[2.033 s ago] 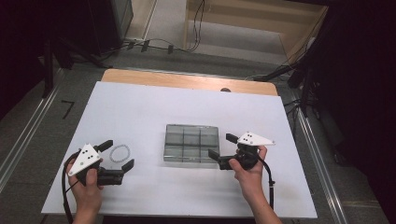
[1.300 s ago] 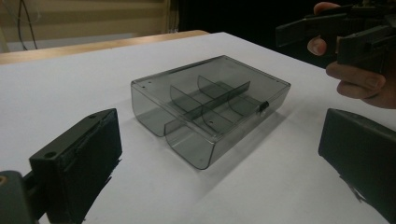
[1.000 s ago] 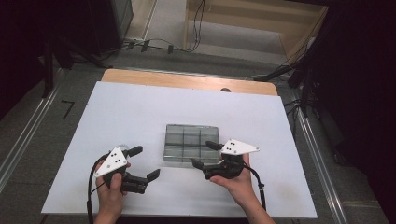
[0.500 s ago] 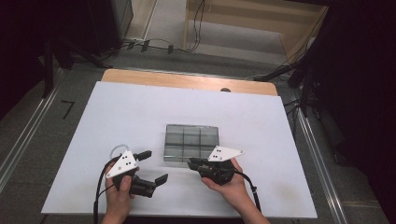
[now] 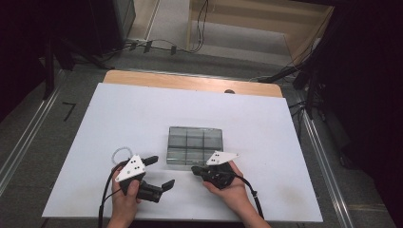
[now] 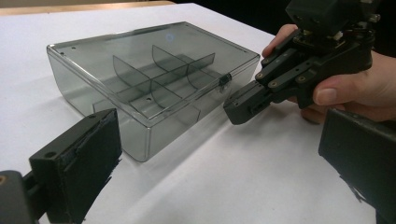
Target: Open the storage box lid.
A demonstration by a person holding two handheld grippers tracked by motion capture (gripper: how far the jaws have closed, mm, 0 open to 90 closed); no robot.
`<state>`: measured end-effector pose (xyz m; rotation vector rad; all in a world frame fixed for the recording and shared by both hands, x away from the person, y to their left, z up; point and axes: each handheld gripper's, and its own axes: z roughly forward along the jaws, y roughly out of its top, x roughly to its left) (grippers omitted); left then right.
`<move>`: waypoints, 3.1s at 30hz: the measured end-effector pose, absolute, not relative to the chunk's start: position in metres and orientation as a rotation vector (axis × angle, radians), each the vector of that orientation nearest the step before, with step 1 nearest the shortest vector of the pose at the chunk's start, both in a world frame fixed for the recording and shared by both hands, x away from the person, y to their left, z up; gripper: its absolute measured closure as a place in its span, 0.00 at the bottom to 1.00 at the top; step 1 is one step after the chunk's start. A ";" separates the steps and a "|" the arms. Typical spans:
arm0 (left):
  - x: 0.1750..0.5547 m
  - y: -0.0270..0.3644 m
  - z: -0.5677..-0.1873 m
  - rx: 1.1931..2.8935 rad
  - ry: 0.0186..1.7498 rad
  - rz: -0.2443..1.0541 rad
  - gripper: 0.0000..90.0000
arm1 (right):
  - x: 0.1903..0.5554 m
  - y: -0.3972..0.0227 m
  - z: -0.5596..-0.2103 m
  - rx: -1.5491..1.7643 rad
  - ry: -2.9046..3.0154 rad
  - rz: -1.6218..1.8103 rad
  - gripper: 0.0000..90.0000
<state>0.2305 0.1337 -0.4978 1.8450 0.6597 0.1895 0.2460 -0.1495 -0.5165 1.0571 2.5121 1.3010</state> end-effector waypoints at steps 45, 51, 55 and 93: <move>0.232 0.131 -0.500 1.856 0.692 0.185 0.00 | 0.245 -0.154 -0.508 1.092 2.440 1.332 0.98; 0.233 0.127 -0.499 1.848 0.748 0.222 0.04 | 0.245 -0.155 -0.504 1.085 2.429 1.345 0.98; 0.233 0.126 -0.497 1.829 0.787 0.228 0.09 | 0.245 -0.155 -0.501 1.077 2.420 1.358 0.98; 0.275 0.116 -0.466 1.866 0.821 0.233 1.00 | 0.256 -0.155 -0.464 1.060 2.340 1.413 0.98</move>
